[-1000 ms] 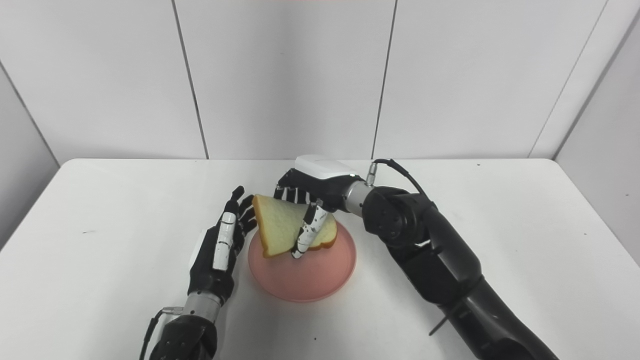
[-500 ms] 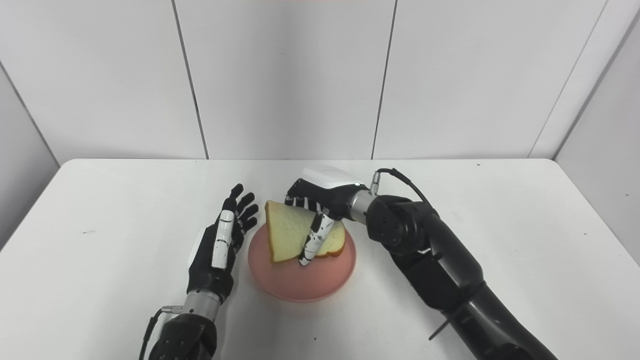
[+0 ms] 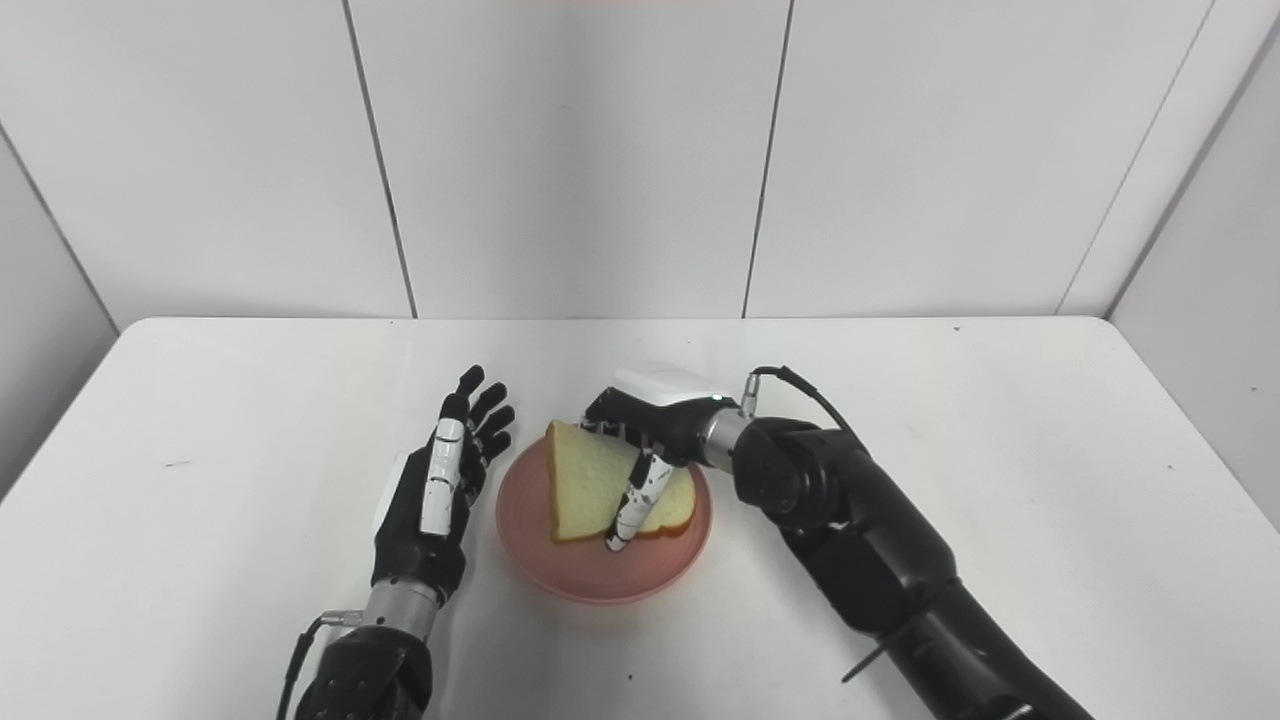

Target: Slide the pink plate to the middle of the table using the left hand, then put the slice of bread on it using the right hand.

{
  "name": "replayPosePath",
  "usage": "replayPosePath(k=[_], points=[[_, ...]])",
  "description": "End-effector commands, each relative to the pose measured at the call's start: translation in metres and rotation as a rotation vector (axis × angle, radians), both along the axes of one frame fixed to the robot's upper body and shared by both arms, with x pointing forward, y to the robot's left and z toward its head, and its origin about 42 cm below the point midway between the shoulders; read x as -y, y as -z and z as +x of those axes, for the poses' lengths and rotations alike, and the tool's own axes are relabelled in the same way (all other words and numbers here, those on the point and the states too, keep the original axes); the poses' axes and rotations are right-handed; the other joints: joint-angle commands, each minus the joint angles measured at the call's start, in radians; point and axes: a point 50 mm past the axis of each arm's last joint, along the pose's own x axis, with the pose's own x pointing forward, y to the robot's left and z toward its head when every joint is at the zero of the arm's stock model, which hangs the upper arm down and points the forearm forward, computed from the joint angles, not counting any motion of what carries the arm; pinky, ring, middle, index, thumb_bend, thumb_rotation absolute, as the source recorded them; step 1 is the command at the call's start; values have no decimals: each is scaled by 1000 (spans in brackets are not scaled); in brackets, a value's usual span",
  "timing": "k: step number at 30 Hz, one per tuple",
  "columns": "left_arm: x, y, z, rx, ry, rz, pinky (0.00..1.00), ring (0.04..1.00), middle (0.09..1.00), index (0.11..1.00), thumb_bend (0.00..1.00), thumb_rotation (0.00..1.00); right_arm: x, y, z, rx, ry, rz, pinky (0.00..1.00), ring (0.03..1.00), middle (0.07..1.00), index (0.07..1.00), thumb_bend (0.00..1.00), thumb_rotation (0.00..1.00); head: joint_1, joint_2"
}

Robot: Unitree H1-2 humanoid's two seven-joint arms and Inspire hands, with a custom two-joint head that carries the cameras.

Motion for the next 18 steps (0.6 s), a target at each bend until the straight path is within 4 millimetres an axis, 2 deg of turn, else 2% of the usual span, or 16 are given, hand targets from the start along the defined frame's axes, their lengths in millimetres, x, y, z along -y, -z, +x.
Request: replayPosePath(k=[1,4,5,6,7,8,9,10,14,18], points=[[8,-23,6,77,11,-27,937,919,935,940,663,1000,-8,-21,5,87,-30,23,475,418,509,506,516,0,0,-1],[8,-22,7,73,13,-30,939,920,937,941,671,1000,-14,-20,4,81,-28,20,512,431,517,497,518,0,-1,-5],[8,-21,7,72,13,-27,936,918,935,940,676,999,-15,-19,4,80,-28,23,522,512,507,489,524,0,-1,-5],[8,-21,7,73,12,-25,932,915,933,939,677,1000,-16,-19,4,81,-29,27,526,542,502,488,526,0,-1,-5],[8,-21,7,74,12,-24,930,915,933,939,671,1000,-16,-19,4,81,-30,29,538,574,586,491,521,79,-1,-5],[9,-22,7,71,14,-23,929,915,932,939,669,1000,-17,-20,3,83,-29,27,542,585,615,493,520,106,-1,-4],[9,-22,6,69,16,-23,934,918,936,943,668,1000,-18,-21,3,85,-27,24,576,629,668,619,665,110,-1,-4],[9,-23,6,69,16,-21,934,920,937,946,668,1000,-19,-22,2,90,-27,20,611,669,710,696,746,142,-1,-4],[8,-23,6,69,19,-5,929,922,938,948,673,1000,-19,-26,-1,112,-27,-5,650,719,759,764,821,212,-1,-3],[6,-23,5,75,29,9,931,926,942,952,677,1000,-19,-32,-4,108,-13,-33,709,814,852,855,915,312,-2,-3]])
